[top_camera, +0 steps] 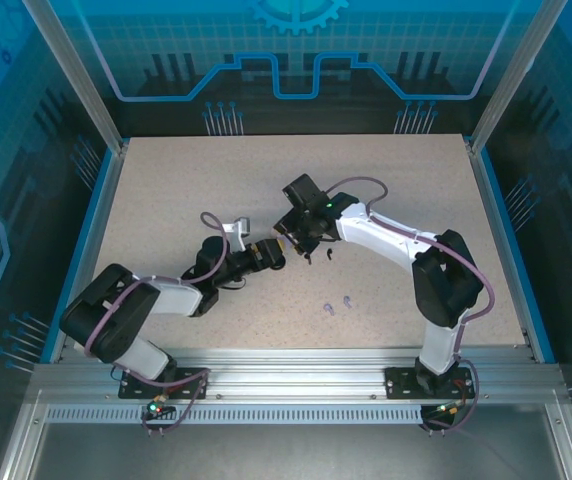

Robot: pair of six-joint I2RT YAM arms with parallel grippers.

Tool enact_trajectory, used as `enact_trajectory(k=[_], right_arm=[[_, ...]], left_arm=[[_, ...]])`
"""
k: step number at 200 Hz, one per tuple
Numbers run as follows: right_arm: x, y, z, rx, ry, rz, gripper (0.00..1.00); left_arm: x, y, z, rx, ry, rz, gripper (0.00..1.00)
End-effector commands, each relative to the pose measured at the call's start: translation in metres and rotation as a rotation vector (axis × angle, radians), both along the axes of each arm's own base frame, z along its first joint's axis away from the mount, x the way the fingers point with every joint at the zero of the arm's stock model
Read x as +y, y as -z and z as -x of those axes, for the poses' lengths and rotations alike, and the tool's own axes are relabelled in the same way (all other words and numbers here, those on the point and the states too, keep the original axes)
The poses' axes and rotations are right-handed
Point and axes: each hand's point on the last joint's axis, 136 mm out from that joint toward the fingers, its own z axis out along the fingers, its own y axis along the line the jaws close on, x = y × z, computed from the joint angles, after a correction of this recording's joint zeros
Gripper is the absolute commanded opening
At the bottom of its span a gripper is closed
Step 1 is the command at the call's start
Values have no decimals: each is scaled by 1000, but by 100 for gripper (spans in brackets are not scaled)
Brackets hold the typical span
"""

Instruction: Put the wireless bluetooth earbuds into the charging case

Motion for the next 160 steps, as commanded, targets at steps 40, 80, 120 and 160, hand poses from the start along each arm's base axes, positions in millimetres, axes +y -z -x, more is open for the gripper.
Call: enact_trajectory(k=[40,80,120,160], right_arm=[[9,-6,2,-1,-8,-24,43],[10,-6,2,1,-11,-30,43],[10,-3,3,4,-15,-32,43],[10,-1,4,7,-15,-36,43]], left_arm=[[-12,-20,-16,-72,-8,35,51],[-16,-18,-18,-69,-6,35,44],[-17,-16,-19,-67,-12,31,38],[-17,-17,-22,-69,-20,31,31]])
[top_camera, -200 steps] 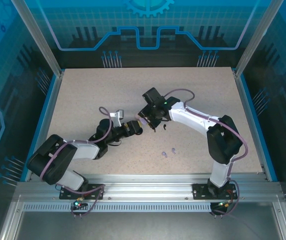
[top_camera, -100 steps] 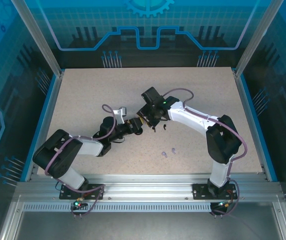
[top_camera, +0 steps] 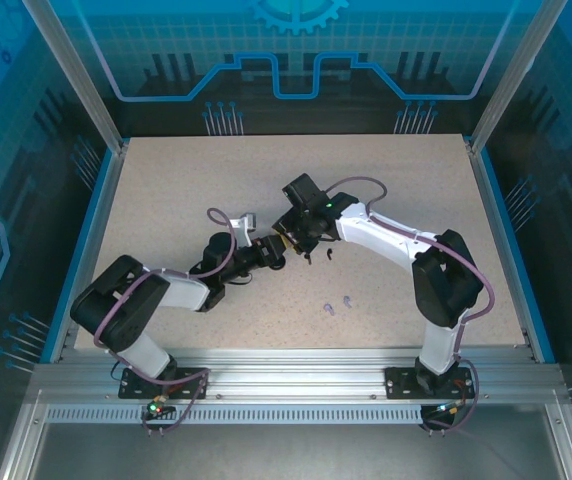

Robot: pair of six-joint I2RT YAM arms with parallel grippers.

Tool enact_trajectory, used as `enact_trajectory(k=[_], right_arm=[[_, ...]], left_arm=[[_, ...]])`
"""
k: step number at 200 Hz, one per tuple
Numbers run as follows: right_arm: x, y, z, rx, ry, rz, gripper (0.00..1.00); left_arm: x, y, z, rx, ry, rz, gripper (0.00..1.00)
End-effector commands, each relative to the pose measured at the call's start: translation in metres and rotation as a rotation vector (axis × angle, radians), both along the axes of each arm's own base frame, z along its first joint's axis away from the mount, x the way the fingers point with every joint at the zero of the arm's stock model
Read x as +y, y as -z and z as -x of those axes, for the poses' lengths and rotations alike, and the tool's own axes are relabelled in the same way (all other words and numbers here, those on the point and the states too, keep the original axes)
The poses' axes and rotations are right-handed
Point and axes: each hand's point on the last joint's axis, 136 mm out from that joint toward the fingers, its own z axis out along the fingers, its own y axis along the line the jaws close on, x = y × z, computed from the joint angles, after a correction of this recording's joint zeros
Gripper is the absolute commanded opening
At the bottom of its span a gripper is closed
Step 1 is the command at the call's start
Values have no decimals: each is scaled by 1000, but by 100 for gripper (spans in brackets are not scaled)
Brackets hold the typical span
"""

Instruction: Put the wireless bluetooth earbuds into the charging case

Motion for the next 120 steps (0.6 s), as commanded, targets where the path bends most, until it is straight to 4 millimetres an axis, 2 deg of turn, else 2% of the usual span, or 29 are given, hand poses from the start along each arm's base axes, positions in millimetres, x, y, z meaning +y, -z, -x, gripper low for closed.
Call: enact_trajectory(k=[1,68,75,99,120], right_arm=[[7,1,4,8,-8,-19,43],[6,-2,3,3,-8,-34,44],[5,-4,1,-3,-7,-39,48],[-8,-22,-14,-63,1,-54,73],[-34,-46,-25,-151,-5,-18,80]], left_arm=[[-4,-14,-9,-46,-16,24,31],[-7,-12,-11,-33,-10,21,5],[-7,-11,-11,-29,-9,20,3],[-8,-10,-9,-12,-1,17,0],[-8,-12,-3,1,25,-12,0]])
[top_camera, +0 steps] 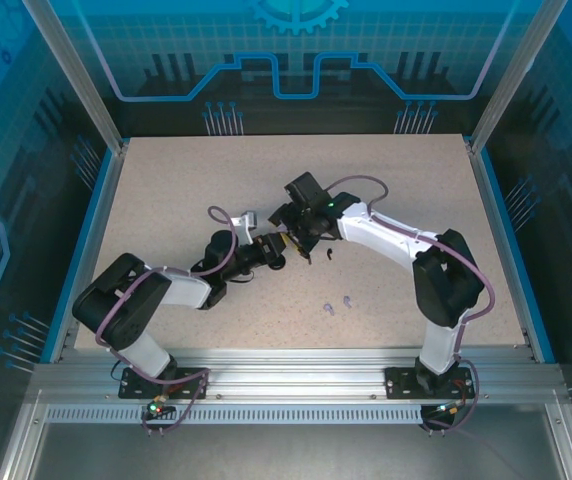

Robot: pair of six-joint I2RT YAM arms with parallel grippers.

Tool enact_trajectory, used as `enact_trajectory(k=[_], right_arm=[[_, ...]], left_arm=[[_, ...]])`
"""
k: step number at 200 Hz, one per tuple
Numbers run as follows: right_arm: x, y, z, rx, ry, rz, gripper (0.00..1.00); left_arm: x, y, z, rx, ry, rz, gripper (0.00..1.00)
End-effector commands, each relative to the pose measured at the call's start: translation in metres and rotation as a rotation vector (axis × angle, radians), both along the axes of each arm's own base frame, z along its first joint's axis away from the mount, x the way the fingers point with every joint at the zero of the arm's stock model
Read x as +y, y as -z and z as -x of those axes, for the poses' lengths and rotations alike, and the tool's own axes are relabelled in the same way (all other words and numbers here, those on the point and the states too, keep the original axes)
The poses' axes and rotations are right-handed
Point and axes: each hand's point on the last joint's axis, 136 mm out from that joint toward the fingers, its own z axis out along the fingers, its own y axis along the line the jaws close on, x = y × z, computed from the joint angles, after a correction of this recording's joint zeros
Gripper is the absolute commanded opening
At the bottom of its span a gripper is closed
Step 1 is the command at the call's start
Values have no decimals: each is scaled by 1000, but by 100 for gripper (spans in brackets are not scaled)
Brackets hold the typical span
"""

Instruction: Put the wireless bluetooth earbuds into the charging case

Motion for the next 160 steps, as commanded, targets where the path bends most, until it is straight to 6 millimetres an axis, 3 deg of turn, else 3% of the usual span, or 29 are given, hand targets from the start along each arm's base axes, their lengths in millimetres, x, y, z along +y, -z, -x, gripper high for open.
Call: enact_trajectory(k=[1,32,49,69,98,103,125,160], right_arm=[[-30,-42,-14,-120,-5,3,80],[-71,-58,-10,-265,-126,110,83],[-81,-62,-6,-397,-251,106,83],[-82,-76,5,-604,-417,48,83],[-85,-93,36,-796,-568,-13,83],[-86,-86,43,-796,-587,-21,83],[-79,-90,60,-846,-653,-94,82],[-62,-86,62,-841,-706,-142,81]], left_arm=[[-6,-13,2,-21,37,-23,0],[-16,-29,18,-38,185,-102,0],[-22,-39,28,-54,293,-132,0],[-25,-54,36,-66,398,-136,0],[-23,-72,45,-87,488,-115,0],[-22,-73,46,-88,498,-114,0],[-21,-82,51,-97,543,-98,0],[-24,-88,55,-94,590,-75,0]])
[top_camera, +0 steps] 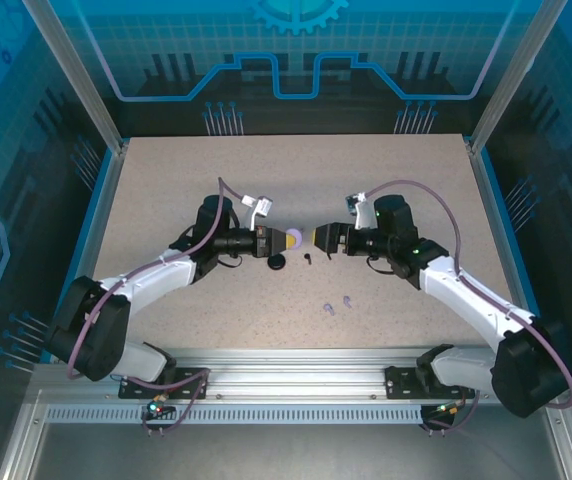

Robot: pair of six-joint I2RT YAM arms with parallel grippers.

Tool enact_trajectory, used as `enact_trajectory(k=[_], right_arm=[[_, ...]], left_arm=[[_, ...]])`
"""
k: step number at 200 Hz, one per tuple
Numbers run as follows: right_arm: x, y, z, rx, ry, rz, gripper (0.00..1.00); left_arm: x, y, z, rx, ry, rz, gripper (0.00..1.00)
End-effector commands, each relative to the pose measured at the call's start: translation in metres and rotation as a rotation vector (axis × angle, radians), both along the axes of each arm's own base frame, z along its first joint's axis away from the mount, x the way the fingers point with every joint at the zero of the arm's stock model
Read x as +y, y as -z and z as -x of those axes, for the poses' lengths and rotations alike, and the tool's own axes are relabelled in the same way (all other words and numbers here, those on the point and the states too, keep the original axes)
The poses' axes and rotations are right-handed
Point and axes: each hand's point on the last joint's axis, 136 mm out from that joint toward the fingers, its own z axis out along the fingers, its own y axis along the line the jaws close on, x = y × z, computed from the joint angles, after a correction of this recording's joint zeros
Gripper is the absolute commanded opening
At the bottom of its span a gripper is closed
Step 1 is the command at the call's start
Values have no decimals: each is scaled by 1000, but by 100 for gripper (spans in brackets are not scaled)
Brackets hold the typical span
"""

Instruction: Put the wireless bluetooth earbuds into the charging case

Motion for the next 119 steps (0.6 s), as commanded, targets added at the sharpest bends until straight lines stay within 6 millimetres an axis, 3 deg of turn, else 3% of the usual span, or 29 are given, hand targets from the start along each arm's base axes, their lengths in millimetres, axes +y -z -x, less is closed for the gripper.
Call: enact_trajectory(k=[1,68,119], right_arm=[[18,-12,3,-80,-112,-43,81],[36,0,-7,-49,-136,-26,77],[19,46,-19,42,-48,35,72]], left_arm=[[-5,-21,11,-28,95,37,0],[-8,-30,8,-35,98,58,0],[-8,-44,10,-63,100,83,0]])
